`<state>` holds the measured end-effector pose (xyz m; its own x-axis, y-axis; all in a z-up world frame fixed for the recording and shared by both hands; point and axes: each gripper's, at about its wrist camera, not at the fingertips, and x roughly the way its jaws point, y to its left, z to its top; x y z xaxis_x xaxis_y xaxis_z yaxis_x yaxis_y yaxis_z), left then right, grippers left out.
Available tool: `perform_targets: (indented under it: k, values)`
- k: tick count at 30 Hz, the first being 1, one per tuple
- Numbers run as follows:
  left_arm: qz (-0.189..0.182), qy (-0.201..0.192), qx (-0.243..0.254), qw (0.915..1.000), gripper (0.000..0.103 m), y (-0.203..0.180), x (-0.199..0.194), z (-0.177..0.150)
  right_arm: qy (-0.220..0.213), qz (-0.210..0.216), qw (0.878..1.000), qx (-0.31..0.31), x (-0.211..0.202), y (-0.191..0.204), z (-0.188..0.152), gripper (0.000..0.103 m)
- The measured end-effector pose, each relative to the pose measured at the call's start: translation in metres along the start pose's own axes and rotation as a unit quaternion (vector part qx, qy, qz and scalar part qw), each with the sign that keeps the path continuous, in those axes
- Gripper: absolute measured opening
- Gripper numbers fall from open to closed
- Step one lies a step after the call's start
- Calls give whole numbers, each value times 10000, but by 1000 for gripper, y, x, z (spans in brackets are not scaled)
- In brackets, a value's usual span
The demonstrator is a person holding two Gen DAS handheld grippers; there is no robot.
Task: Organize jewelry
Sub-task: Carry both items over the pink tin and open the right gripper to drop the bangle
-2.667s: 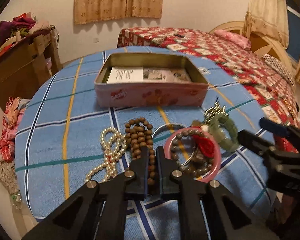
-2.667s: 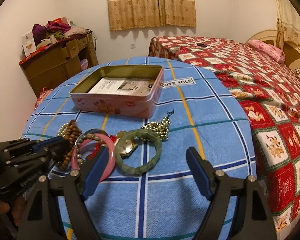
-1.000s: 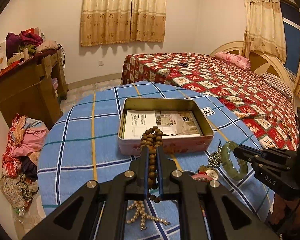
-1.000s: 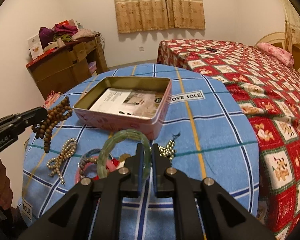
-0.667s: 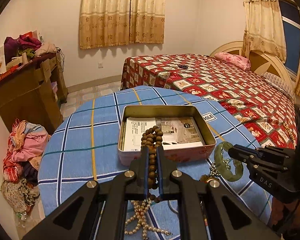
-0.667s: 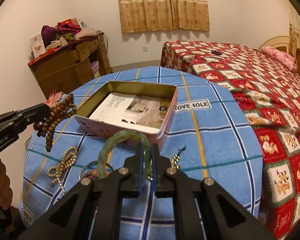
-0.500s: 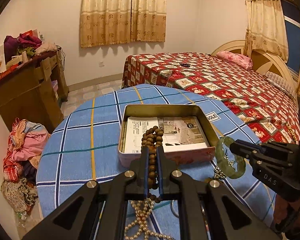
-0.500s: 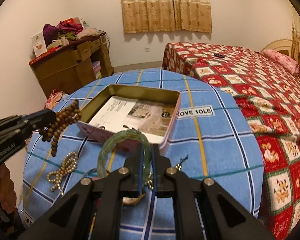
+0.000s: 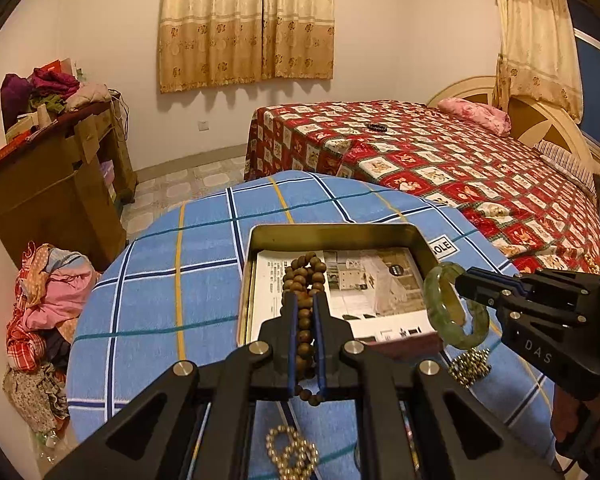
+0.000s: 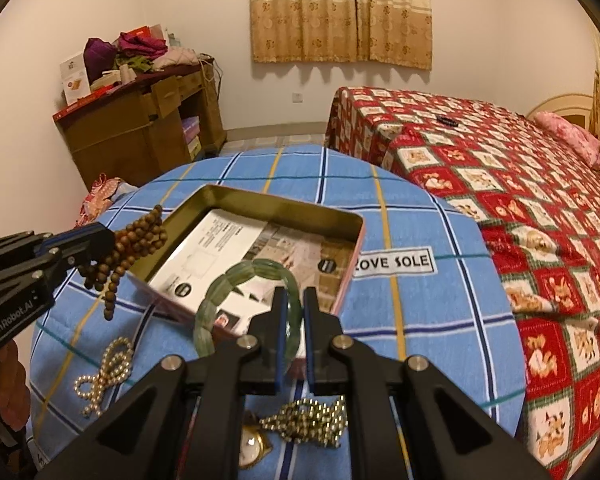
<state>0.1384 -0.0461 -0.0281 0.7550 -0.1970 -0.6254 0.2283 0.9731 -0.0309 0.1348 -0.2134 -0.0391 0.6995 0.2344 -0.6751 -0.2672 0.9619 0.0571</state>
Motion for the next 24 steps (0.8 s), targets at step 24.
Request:
perform_targets:
  k: [24]
  values:
    - [159,193,-12,9997,6,7,52,16,218,-203,9995,-49,52,0,26,9]
